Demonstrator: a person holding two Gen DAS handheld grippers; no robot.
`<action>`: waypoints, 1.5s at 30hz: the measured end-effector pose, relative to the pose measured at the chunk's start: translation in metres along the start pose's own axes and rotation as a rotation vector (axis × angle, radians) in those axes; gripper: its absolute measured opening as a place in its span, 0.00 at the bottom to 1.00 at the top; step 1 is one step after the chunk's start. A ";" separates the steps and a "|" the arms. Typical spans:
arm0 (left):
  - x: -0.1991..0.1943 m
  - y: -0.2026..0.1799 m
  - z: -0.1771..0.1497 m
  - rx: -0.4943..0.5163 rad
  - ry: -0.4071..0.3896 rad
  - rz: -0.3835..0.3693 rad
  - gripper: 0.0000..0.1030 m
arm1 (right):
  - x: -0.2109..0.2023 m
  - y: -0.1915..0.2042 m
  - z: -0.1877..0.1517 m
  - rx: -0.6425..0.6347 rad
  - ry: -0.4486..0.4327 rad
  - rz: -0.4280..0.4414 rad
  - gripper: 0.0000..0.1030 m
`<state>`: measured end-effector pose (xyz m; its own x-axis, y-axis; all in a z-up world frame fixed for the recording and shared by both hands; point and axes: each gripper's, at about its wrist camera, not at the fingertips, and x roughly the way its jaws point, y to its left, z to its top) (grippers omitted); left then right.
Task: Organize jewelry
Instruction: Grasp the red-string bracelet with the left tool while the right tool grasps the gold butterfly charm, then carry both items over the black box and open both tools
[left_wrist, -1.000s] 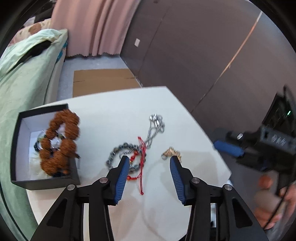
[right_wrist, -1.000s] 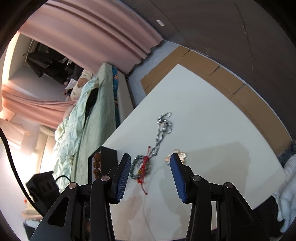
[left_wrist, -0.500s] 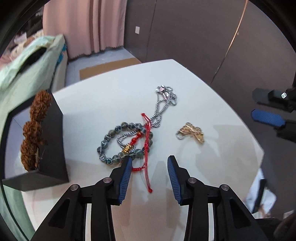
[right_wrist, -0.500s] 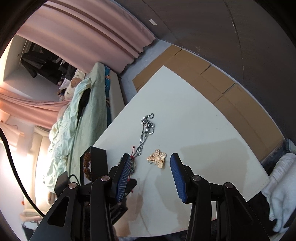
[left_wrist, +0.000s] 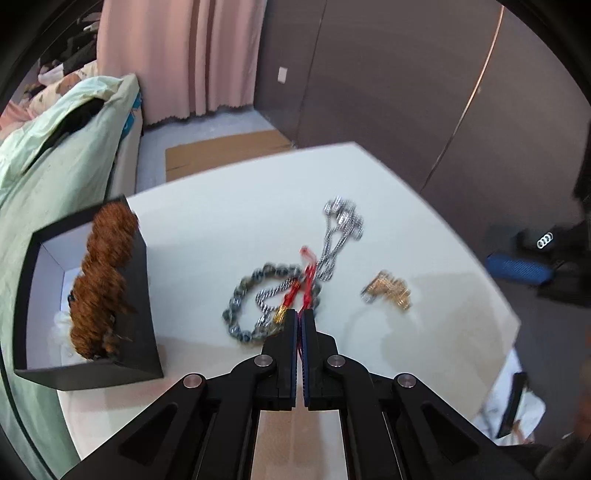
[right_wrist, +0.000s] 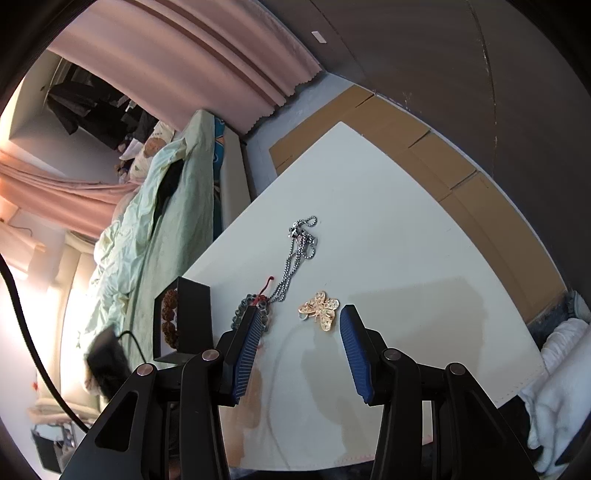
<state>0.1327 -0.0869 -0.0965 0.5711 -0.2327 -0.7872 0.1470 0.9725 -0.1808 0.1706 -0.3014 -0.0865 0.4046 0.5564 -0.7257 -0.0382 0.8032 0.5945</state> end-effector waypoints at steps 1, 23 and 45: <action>-0.004 0.001 0.002 -0.008 -0.010 -0.013 0.01 | 0.002 0.000 0.000 0.000 0.004 -0.001 0.44; -0.072 0.029 0.033 -0.140 -0.166 -0.204 0.01 | 0.068 0.027 0.006 -0.199 0.115 -0.232 0.44; -0.122 0.098 0.032 -0.286 -0.289 -0.148 0.01 | 0.060 0.035 -0.008 -0.253 0.123 -0.200 0.02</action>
<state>0.1036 0.0364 0.0005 0.7696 -0.3239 -0.5502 0.0379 0.8834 -0.4671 0.1863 -0.2379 -0.1118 0.3140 0.3916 -0.8649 -0.2007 0.9178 0.3427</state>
